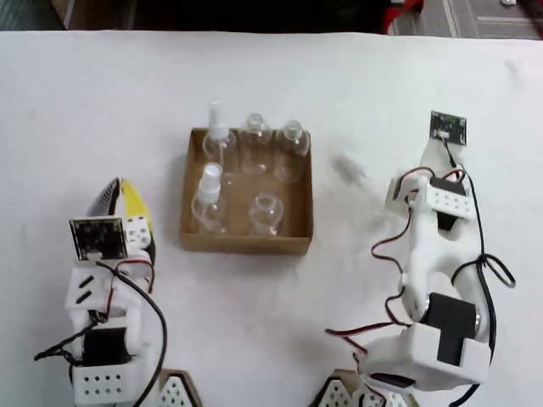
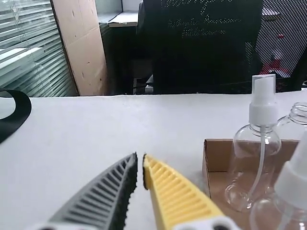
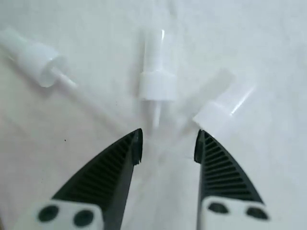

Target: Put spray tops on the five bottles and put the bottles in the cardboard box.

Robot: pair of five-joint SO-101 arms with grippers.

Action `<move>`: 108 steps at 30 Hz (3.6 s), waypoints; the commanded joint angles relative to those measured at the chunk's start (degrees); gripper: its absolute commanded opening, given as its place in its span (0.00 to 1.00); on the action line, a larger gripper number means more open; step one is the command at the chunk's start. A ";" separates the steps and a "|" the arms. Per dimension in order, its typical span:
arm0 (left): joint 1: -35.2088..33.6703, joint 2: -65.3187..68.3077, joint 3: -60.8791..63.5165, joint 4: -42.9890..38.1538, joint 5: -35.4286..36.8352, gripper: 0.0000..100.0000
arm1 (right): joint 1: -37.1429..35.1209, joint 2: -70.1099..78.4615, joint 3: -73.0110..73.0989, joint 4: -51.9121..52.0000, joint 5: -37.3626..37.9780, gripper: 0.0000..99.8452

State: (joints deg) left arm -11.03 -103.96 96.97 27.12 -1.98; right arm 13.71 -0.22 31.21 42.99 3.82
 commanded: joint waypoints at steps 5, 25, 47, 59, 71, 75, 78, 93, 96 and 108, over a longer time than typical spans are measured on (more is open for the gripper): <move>2.51 -0.48 0.00 -0.79 -3.43 0.02 | -2.33 0.31 -12.04 9.36 -0.09 0.16; 2.33 -0.48 0.00 -0.79 -3.78 0.02 | -15.60 37.14 -69.71 34.33 17.23 0.16; 2.33 -0.48 0.00 -0.79 -3.78 0.02 | -17.54 61.58 -99.60 42.59 17.76 0.16; 2.33 -0.48 0.00 -0.97 -3.78 0.02 | -17.71 61.76 -100.13 46.99 17.76 0.16; 2.33 -0.48 0.00 -0.88 -3.78 0.02 | -18.15 62.29 -100.04 50.95 24.09 0.16; 2.33 -0.48 0.00 -0.88 -3.78 0.02 | -17.80 62.29 -100.04 50.68 24.09 0.16; 2.33 -0.48 0.00 -0.88 -3.78 0.02 | -17.71 62.29 -100.04 50.68 24.26 0.15; 2.59 -0.48 0.00 -0.88 -3.78 0.02 | -13.14 62.11 -102.33 50.95 24.00 0.02; 2.59 -0.48 0.00 -0.88 -3.78 0.02 | -10.95 62.02 -104.18 51.12 19.87 0.02; 2.51 -0.48 0.00 -0.79 -3.78 0.02 | -9.89 62.29 -105.32 52.62 11.87 0.02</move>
State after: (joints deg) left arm -9.01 -103.96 97.14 27.12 -5.32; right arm 3.52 63.16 -71.65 94.95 16.48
